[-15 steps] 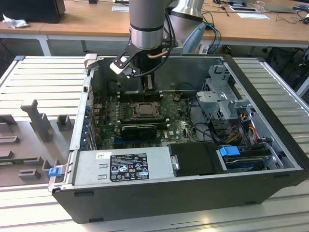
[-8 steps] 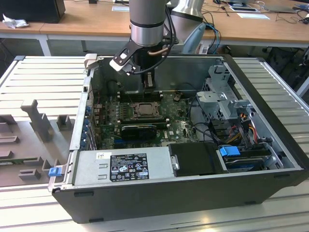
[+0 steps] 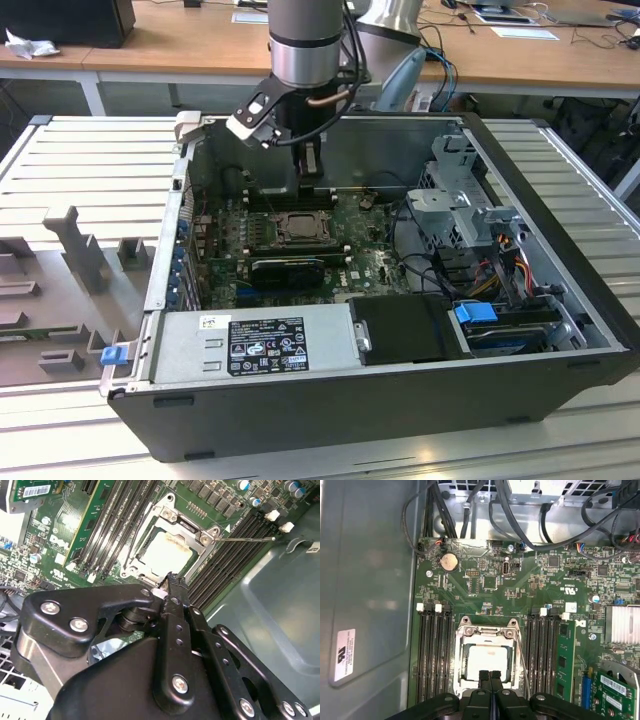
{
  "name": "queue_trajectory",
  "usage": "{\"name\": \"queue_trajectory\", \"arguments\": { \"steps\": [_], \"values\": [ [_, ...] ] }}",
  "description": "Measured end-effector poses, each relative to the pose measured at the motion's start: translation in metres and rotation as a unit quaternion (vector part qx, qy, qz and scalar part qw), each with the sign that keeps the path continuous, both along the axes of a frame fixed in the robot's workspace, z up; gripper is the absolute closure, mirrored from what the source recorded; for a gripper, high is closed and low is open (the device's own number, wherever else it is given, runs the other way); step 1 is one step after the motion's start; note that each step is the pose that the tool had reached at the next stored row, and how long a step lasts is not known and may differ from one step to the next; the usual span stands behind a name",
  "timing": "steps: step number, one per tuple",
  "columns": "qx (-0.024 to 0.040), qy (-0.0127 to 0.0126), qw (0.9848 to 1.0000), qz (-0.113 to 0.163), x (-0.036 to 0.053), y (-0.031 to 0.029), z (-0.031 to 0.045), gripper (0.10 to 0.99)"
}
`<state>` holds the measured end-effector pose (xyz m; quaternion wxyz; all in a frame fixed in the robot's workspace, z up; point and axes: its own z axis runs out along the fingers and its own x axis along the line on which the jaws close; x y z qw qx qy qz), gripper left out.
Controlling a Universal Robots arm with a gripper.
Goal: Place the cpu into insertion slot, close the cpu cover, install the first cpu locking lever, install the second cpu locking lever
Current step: 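Install the first cpu locking lever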
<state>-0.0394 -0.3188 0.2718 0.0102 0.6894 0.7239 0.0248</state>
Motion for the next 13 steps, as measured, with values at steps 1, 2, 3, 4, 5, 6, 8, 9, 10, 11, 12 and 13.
{"name": "queue_trajectory", "arguments": {
  "steps": [1,2,3,4,5,6,8,9,10,11,12,13],
  "values": [
    [-0.0001,0.0000,1.0000,0.000,0.0000,0.0000,0.0013,0.980],
    [-0.0003,0.0000,1.0000,0.000,0.0000,0.0000,0.0045,0.980],
    [-0.0003,0.0000,1.0000,0.000,0.0000,0.0000,0.0076,0.980],
    [-0.0003,0.0000,1.0000,0.000,0.0000,0.0000,0.0120,0.980],
    [-0.0003,-0.0001,1.0000,0.000,0.0000,0.0000,0.0144,0.980],
    [-0.0004,0.0000,1.0000,0.000,0.0000,0.0000,0.0163,0.980],
    [-0.0004,0.0000,1.0000,0.000,0.0000,0.0000,0.0207,0.980],
    [-0.0003,-0.0001,1.0000,0.000,0.0000,0.0000,0.0232,0.980],
    [-0.0003,0.0000,1.0000,0.000,0.0000,0.0000,0.0254,0.980],
    [-0.0003,-0.0001,1.0000,0.000,0.0000,0.0000,0.0256,0.980],
    [-0.0002,-0.0001,1.0000,0.000,0.0000,0.0000,0.0256,0.980],
    [-0.0003,0.0000,1.0000,0.006,0.0000,0.0000,0.0257,0.980]
  ]
}}
